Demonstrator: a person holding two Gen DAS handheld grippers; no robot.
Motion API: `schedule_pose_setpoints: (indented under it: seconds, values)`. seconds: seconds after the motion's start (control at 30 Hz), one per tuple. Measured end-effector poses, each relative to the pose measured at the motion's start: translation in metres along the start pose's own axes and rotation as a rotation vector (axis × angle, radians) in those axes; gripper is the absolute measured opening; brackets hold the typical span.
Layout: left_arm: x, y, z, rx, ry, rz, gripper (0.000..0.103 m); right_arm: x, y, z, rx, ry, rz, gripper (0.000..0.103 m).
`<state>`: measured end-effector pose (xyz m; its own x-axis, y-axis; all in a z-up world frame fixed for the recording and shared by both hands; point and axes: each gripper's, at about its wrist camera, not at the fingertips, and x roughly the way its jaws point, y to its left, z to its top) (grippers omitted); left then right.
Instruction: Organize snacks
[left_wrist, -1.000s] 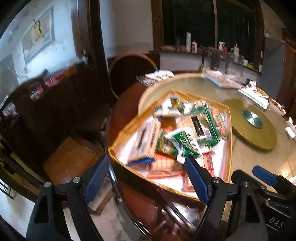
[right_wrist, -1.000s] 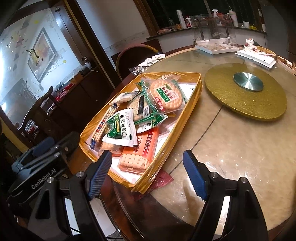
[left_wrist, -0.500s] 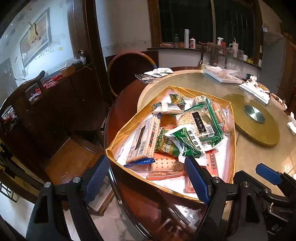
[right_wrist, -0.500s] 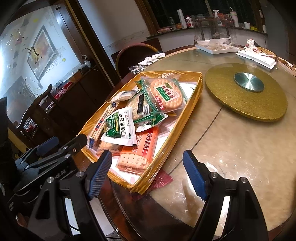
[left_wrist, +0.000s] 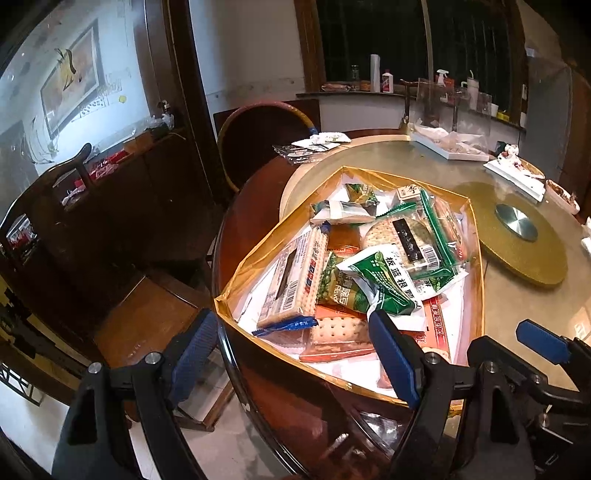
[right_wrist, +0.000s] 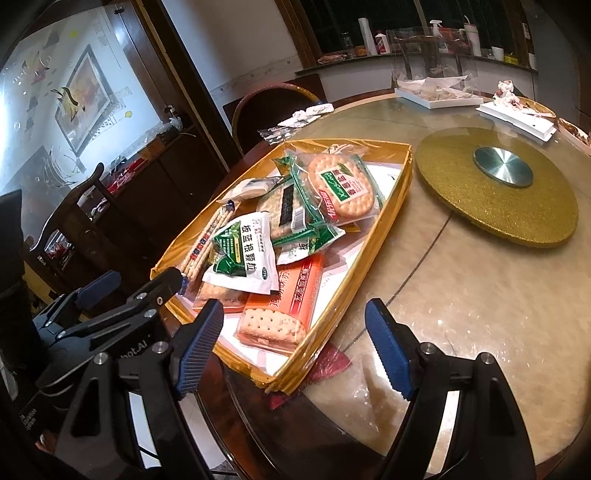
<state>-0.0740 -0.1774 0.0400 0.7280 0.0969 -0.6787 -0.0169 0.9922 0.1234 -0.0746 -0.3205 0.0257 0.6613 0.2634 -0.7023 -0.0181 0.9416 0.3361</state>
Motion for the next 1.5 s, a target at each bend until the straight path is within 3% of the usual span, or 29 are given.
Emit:
schedule_pose_setpoints:
  seconds: [1.2,1.5]
  values:
    - [0.011,0.024,0.005,-0.029,0.002,-0.009,0.084,0.002,0.008,0.01,-0.023,-0.034,-0.021,0.079]
    - [0.01,0.03,0.014,-0.036,-0.027,-0.022,0.084,0.0,0.016,0.018,-0.052,-0.065,-0.074,0.079]
